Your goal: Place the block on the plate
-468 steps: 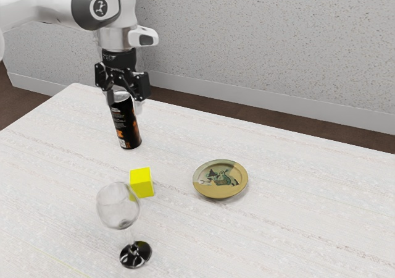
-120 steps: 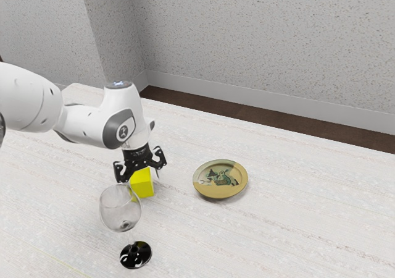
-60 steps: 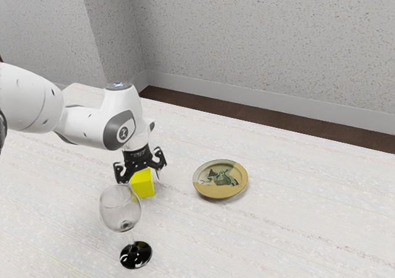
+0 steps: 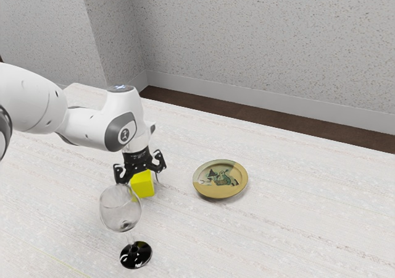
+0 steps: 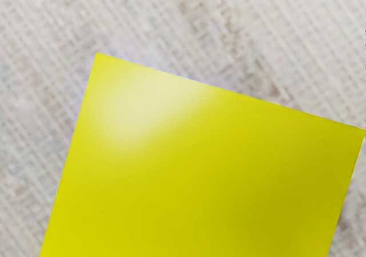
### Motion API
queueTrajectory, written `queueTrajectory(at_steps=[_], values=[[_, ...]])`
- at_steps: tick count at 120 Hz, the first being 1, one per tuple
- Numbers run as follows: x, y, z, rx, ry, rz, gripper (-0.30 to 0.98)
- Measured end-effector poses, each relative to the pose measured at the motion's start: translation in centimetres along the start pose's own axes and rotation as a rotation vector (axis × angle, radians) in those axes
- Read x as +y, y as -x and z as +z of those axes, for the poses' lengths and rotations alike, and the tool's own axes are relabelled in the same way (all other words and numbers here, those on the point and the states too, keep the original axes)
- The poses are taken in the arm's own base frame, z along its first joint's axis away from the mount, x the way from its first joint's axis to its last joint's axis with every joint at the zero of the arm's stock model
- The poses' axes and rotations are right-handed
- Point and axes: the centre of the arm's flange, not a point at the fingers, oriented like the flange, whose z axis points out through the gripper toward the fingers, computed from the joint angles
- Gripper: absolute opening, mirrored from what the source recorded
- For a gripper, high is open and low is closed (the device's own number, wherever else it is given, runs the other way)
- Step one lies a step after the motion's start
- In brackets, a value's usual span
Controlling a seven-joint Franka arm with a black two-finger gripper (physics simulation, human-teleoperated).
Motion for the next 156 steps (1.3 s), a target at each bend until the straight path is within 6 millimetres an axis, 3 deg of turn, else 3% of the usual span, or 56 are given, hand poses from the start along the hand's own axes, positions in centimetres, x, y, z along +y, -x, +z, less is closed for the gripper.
queueTrajectory(at_steps=[89,156], values=[[0.8,-2.4,0.0,0.024,0.025,0.091,0.69],[0.5,-2.7,1.4,0.007,0.012,0.134,0.66]])
